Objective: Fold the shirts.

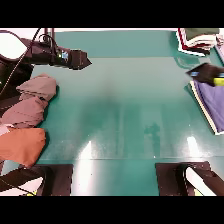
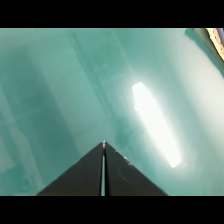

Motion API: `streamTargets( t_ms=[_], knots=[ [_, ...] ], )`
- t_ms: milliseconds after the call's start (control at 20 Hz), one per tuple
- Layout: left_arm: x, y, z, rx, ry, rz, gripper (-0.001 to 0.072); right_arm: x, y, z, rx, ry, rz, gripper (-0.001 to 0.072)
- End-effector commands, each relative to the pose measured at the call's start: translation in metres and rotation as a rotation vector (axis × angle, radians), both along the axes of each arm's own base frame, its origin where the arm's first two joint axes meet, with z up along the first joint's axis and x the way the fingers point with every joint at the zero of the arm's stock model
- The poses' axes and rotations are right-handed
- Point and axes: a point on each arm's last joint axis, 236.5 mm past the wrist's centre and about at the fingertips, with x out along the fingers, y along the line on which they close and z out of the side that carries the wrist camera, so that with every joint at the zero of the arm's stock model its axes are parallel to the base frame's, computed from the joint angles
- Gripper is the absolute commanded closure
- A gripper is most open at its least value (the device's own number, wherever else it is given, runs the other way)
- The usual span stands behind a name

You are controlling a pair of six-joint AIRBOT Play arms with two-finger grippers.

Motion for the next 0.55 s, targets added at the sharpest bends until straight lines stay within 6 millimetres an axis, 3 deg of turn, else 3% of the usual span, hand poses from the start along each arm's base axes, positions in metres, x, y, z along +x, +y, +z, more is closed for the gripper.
streamTargets(
  t_ms=[0, 100, 250, 500],
  knots=[
    [0.007, 0.0, 0.007, -0.019, -0.033, 0.02, 0.0679, -0.014, 0.089, 0.002, 0.015, -0.032, 0.232, 0.035],
    [0.011, 0.001, 0.011, -0.028, -0.051, 0.031, 0.068, -0.021, 0.118, -0.001, 0.02, -0.034, 0.304, 0.0698],
    [0.016, 0.001, 0.017, -0.042, -0.075, 0.045, 0.068, -0.026, 0.138, -0.009, 0.021, -0.015, 0.358, 0.0696],
    [0.016, 0.001, 0.017, -0.044, -0.079, 0.047, 0.068, -0.026, 0.137, -0.01, 0.023, -0.006, 0.358, 0.0697]
  ],
)
